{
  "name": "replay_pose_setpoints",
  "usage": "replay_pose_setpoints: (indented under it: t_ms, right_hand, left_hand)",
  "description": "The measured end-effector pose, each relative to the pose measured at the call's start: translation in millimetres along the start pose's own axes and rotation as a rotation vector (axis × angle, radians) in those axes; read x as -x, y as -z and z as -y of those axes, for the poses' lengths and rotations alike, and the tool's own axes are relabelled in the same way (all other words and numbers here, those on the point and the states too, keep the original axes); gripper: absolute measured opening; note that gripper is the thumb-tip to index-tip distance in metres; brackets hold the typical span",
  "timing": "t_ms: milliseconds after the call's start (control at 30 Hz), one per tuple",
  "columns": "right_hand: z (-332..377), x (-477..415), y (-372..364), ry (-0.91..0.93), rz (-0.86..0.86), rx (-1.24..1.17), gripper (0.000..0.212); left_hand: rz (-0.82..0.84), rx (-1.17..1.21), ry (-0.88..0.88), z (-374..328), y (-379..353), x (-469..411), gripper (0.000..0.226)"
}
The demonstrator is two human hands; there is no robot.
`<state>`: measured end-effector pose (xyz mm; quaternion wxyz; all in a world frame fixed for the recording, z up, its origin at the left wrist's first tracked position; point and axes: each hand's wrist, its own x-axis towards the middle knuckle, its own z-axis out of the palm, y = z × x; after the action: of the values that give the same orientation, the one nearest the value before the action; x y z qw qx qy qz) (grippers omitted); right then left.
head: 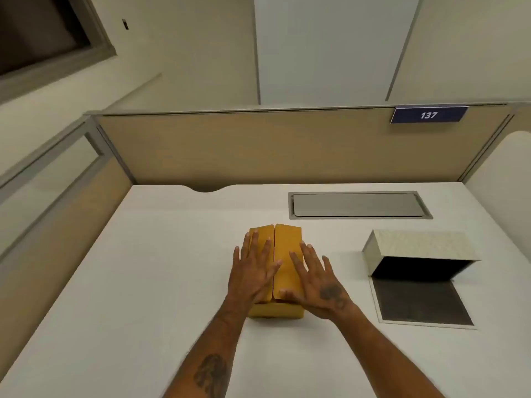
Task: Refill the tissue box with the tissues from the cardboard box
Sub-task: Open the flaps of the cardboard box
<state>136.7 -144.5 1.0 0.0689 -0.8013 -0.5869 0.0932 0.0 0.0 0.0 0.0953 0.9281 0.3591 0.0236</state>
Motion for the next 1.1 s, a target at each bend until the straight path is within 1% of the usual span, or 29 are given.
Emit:
replay_pose_setpoints:
  t_ms: [67,200,300,500,667,800,967,1033,1100]
  right_hand:
    - [3,-1,-9,0.043,0.069,-0.014,0.102]
    - [7,-4,-27,0.057,0.083,-0.044,0.107]
    - [11,-7,-32,0.04,0.073,-0.055,0.103]
    - [13,-6,-33,0.029,0.075,-0.07,0.097]
    - [16,1,-21,0.041,0.061,-0.112,0.089]
    - [13,10,-8,0.102,-0.042,-0.165,0.077]
    - [-2,21,15,0.217,-0.215,-0.052,0.068]
    - [-9,25,19,0.214,-0.279,-0.034,0.061]
    - [-16,28,23,0.191,-0.325,0.031,0.052]
  left_hand:
    - [0.036,0.035,0.01,-1,-8,-2,0.079]
    - [0.063,0.073,0.027,0,-21,-5,0.074]
    - [0.075,0.097,0.037,2,-23,-7,0.069]
    - [0.087,0.128,0.028,0,-19,-6,0.066]
    - [0.099,0.249,0.022,4,-3,-5,0.062]
    - [0.071,0.347,0.035,17,16,0,0.058]
    - [0.004,0.441,0.014,53,37,10,0.054]
    - [-0.02,0.443,0.031,72,39,13,0.053]
    - [-0.025,0.391,0.092,91,38,14,0.053]
